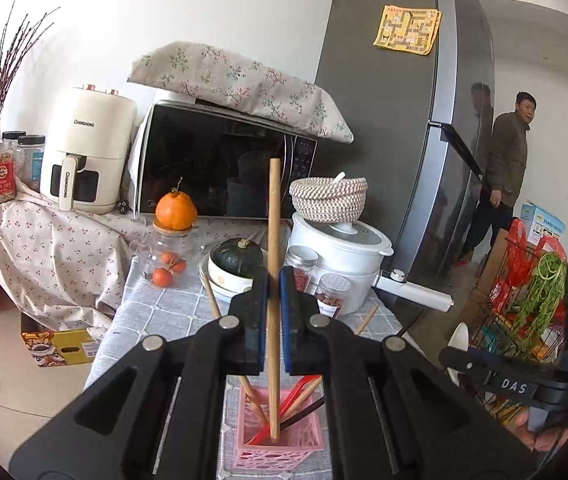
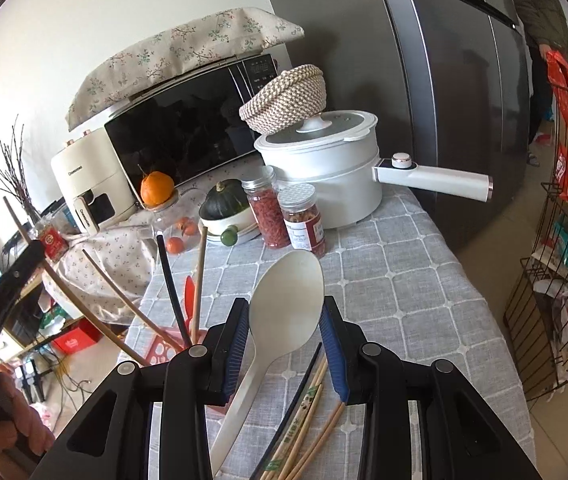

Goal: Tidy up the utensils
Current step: 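Lower the wooden chopstick into the pink basket with the left tool while the right tool drops the spoon in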

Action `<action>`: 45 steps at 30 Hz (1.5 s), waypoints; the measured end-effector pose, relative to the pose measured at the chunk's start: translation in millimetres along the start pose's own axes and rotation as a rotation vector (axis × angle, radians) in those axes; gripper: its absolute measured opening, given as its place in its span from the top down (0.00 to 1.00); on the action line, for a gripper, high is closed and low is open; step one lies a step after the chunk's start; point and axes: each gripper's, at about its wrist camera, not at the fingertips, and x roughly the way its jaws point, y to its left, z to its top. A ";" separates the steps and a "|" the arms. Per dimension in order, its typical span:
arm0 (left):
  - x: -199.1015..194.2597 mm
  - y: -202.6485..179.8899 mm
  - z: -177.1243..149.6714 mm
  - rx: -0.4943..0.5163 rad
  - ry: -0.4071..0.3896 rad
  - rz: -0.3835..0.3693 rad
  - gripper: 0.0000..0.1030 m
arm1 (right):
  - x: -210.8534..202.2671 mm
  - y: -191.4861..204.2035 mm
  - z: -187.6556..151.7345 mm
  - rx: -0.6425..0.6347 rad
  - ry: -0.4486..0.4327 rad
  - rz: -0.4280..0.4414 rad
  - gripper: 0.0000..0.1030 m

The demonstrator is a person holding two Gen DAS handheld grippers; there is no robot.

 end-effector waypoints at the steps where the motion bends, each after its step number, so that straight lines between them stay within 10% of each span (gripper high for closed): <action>1: 5.1 0.9 -3.2 0.003 0.016 0.008 0.93 | -0.3 1.8 0.5 -0.007 -0.012 -0.005 0.65; 10: 31.4 13.0 -13.5 -0.040 0.140 0.017 0.90 | -7.7 27.4 -0.5 -0.077 -0.135 -0.040 0.65; 14: 23.6 13.8 -4.8 -0.063 0.164 0.050 0.52 | -13.1 42.9 -0.2 -0.101 -0.191 -0.035 0.65; 20: 6.8 29.7 3.9 -0.058 0.272 0.169 0.30 | -21.6 76.5 1.3 -0.178 -0.290 -0.032 0.65; 28: 10.5 70.6 -25.4 -0.039 0.512 0.254 0.28 | 5.0 138.5 -9.0 -0.373 -0.410 -0.119 0.65; 41: 10.6 86.8 -29.2 -0.049 0.571 0.241 0.27 | 58.6 171.6 -40.3 -0.541 -0.422 -0.250 0.63; 45: 13.3 86.7 -32.1 -0.047 0.590 0.238 0.27 | 50.4 168.8 -39.6 -0.520 -0.395 -0.178 0.43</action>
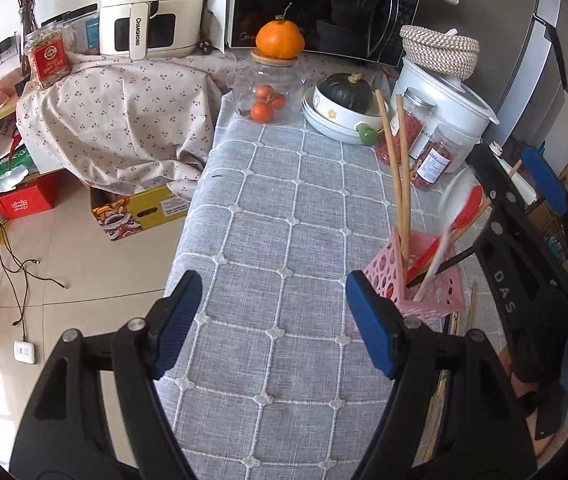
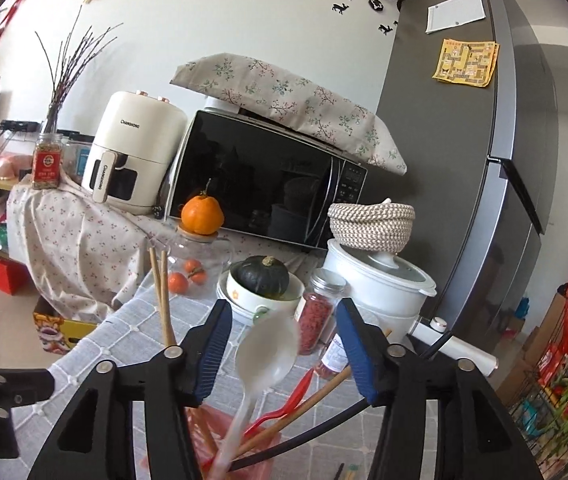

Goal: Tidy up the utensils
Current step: 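Lower the wooden chopstick into the pink basket with the left tool while the right tool drops the spoon in, then grasp a wooden chopstick with the right tool while the left tool grasps another wooden chopstick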

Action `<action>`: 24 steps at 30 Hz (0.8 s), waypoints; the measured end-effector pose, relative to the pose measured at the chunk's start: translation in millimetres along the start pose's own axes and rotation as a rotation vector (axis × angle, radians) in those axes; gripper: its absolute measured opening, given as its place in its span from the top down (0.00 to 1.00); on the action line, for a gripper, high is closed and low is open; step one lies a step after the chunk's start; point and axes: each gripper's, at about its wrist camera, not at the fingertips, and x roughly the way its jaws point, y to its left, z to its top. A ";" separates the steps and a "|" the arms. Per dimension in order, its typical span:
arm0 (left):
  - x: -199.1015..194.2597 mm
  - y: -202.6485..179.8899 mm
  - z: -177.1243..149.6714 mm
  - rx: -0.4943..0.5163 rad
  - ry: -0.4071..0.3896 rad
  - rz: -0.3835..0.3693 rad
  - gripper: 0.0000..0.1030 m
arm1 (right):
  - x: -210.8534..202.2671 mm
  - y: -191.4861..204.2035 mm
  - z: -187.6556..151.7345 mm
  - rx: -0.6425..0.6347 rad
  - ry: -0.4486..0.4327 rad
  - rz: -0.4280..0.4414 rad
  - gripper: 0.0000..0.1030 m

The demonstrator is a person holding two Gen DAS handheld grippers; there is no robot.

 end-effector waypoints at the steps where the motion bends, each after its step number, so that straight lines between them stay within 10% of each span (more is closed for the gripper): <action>1: 0.5 -0.6 -0.4 0.002 0.005 -0.001 0.27 | -3.3 -2.3 2.6 0.012 0.000 0.015 0.43; 11: 5.6 -12.0 -10.3 -0.007 0.073 -0.080 0.21 | -38.7 -50.2 18.8 0.182 0.089 0.233 0.32; 24: 22.6 -63.8 -41.6 0.091 0.176 -0.113 0.19 | -16.1 -146.9 -54.3 0.266 0.459 0.191 0.22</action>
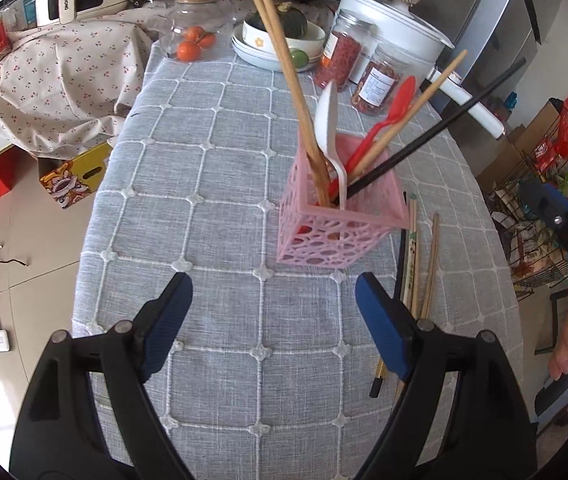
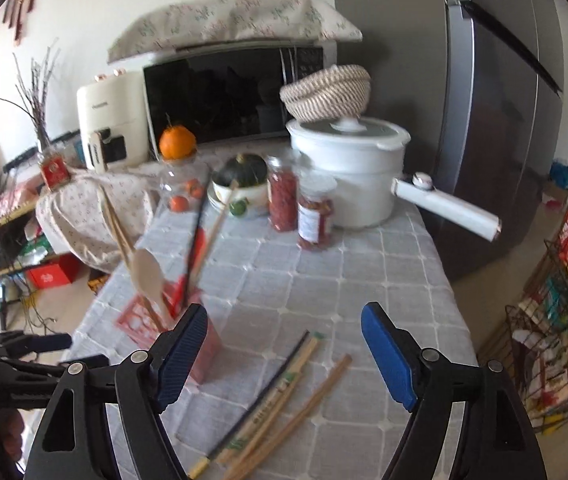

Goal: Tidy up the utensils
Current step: 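Grasp a wooden chopstick with the right tool while the left tool grasps another wooden chopstick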

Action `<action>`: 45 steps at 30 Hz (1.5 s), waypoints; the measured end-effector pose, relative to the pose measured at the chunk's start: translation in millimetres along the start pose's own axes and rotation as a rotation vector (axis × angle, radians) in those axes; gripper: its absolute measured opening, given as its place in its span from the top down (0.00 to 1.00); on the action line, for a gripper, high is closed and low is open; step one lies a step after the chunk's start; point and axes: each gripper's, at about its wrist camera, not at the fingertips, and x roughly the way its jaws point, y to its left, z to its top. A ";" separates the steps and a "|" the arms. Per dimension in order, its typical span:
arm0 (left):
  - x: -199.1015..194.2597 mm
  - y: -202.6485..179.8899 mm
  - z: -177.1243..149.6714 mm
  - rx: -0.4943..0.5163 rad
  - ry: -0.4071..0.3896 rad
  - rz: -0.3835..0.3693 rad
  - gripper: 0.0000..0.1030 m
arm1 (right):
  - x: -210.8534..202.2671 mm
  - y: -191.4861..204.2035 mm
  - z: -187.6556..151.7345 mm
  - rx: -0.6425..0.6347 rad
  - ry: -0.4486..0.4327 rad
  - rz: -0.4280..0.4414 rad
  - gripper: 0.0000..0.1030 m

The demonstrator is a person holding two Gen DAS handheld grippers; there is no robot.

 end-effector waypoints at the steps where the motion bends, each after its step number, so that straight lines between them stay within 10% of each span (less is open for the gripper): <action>1: 2.4 -3.8 -1.0 0.009 0.008 0.004 0.19 | 10.9 -8.4 -6.1 0.011 0.054 -0.011 0.22; 8: 15.5 -25.1 -4.4 0.050 0.052 0.011 0.19 | 75.9 -45.7 -47.7 0.102 0.363 -0.067 0.22; 20: 27.4 -43.1 -9.6 0.095 0.097 -0.007 0.19 | 136.8 -42.2 -64.9 0.137 0.558 -0.087 0.30; 30: 28.7 -54.3 -12.9 0.120 0.098 0.000 0.19 | 132.1 -35.2 -69.2 0.048 0.572 -0.034 0.90; 39: 25.4 -80.5 -14.8 0.160 0.108 -0.124 0.19 | 117.6 -56.8 -77.6 0.107 0.612 0.068 0.92; 45: 31.3 -98.3 -12.3 0.169 0.131 -0.220 0.44 | 93.2 -74.0 -78.0 0.143 0.598 0.088 0.92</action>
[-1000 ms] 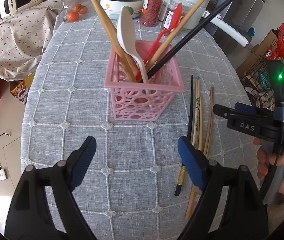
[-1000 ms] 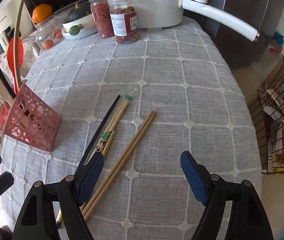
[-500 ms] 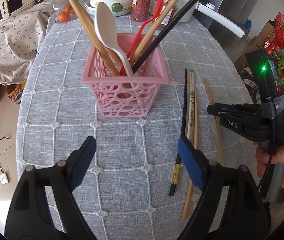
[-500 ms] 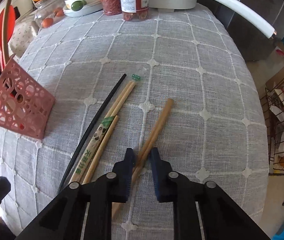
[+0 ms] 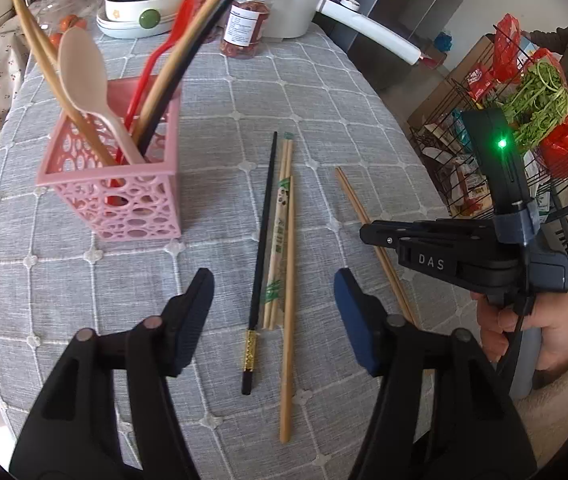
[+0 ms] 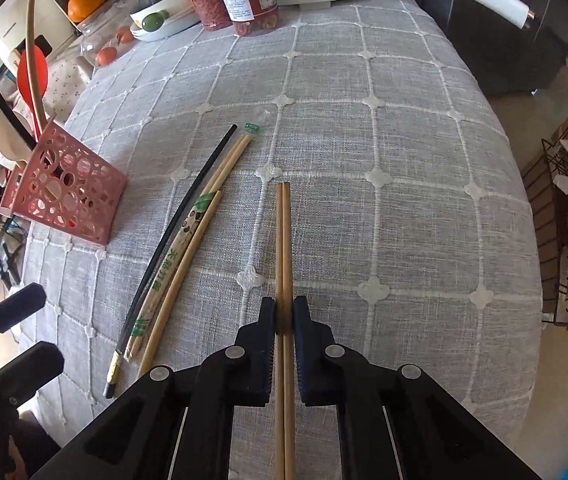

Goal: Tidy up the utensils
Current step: 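Grasp a wooden chopstick with the right tool while the left tool grasps another wooden chopstick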

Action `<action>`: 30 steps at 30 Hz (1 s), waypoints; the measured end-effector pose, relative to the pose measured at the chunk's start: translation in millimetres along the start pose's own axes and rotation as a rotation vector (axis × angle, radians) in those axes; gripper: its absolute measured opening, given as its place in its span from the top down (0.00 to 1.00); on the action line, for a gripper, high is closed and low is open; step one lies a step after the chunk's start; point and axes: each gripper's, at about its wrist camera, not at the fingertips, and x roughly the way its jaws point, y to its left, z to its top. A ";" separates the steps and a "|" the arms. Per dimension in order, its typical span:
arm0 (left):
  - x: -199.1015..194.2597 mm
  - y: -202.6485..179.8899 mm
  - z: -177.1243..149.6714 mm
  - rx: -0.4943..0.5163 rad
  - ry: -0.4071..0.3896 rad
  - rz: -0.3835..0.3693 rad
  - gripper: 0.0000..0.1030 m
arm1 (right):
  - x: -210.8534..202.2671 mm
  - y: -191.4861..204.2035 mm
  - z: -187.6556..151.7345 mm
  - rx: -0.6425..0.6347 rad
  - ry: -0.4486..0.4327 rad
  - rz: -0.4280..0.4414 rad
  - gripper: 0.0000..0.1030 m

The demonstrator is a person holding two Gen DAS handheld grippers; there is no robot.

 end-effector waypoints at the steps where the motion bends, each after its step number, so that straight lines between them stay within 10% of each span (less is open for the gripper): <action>1: 3.4 -2.6 1.1 0.005 0.006 -0.006 0.50 | -4.4 -1.2 -2.4 0.002 -0.006 0.006 0.92; 10: 33.7 -10.1 13.4 -0.006 0.049 -0.041 0.88 | -24.1 -10.5 -8.1 -0.016 -0.033 0.060 0.91; 30: 84.6 -29.9 21.9 0.060 0.142 0.068 0.92 | -27.5 -32.7 -5.0 0.006 -0.029 0.082 0.91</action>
